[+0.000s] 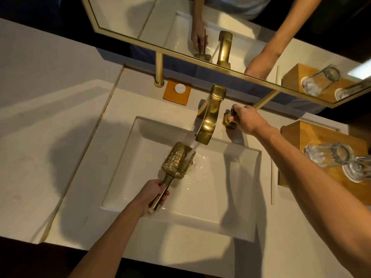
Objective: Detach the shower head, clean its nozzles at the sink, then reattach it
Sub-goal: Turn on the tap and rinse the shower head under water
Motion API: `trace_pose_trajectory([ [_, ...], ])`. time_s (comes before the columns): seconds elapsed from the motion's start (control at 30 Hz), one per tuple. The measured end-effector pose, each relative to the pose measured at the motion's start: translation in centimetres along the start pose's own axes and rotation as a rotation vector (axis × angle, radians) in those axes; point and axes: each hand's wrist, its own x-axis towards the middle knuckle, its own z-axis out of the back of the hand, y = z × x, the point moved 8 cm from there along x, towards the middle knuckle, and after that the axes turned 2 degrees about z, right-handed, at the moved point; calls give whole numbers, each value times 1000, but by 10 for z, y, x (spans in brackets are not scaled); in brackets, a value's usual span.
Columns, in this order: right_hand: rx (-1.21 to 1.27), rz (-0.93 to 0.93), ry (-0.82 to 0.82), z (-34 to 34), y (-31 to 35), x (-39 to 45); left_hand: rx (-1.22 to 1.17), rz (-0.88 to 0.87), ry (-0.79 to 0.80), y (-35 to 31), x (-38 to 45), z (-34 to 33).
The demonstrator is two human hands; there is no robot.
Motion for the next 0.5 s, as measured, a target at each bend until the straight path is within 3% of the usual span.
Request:
trace_pose_trajectory([
  [0.3, 12, -12, -5, 1, 2, -2, 117, -79, 95, -9, -7, -21],
  [0.5, 18, -8, -13, 1, 3, -2, -64, 38, 206, -2, -5, -25],
])
